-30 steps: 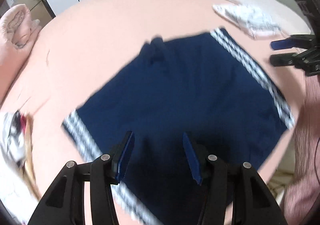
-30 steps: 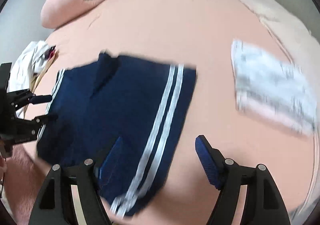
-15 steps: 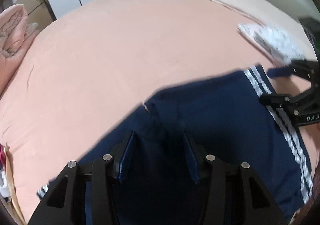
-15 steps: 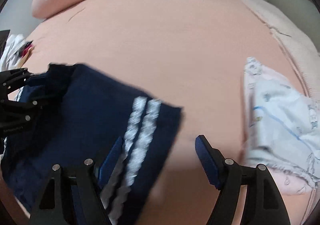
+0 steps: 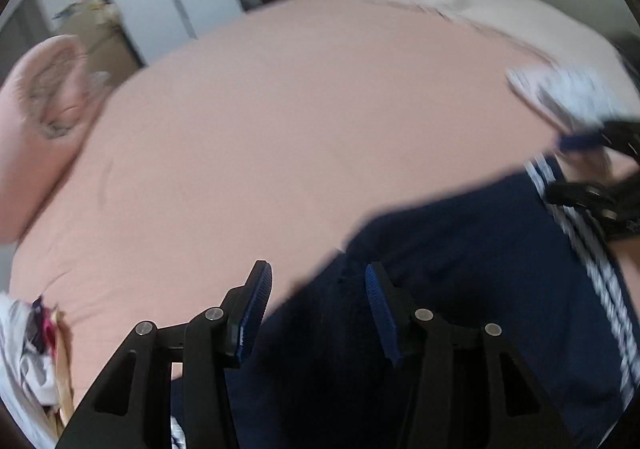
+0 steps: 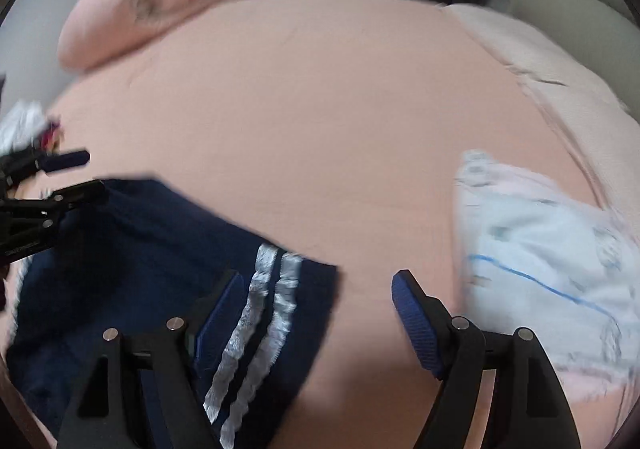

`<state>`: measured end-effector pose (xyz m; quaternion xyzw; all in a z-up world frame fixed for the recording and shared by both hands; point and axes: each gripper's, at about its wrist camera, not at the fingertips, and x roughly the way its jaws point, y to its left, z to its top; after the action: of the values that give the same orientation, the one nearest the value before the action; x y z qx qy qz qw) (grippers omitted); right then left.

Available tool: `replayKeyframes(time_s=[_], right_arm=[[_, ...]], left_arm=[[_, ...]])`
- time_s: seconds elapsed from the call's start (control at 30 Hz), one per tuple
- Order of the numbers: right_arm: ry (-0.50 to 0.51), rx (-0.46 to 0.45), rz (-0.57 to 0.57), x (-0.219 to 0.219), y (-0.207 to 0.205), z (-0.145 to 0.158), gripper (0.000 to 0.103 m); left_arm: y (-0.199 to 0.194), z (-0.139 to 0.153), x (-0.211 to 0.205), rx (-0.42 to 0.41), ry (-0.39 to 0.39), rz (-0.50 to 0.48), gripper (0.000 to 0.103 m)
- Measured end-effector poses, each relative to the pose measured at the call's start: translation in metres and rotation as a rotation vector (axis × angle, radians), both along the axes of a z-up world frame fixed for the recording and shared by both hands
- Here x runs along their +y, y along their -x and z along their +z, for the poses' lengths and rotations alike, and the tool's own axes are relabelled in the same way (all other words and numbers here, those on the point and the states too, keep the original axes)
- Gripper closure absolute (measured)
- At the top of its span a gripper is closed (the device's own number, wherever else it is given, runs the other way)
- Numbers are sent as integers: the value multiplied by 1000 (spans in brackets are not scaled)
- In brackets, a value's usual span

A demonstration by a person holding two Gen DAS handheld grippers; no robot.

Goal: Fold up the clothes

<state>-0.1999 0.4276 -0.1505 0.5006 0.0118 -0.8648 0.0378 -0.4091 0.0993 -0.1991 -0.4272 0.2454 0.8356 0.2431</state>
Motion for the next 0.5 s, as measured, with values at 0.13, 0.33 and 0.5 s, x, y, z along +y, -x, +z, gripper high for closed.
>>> replayKeyframes(time_s=[0.13,0.33,0.5], right_arm=[[-50,13,-47,3,6,-2,27],[-29,26,-123,19,1,-2,27],[20,69,-141,11,2,16,27]], left_arm=[[15,-39,37,38,35,-8,56],[57,-16,46,136,-41,116,56],[36,-1,28,84,-117,107,56]])
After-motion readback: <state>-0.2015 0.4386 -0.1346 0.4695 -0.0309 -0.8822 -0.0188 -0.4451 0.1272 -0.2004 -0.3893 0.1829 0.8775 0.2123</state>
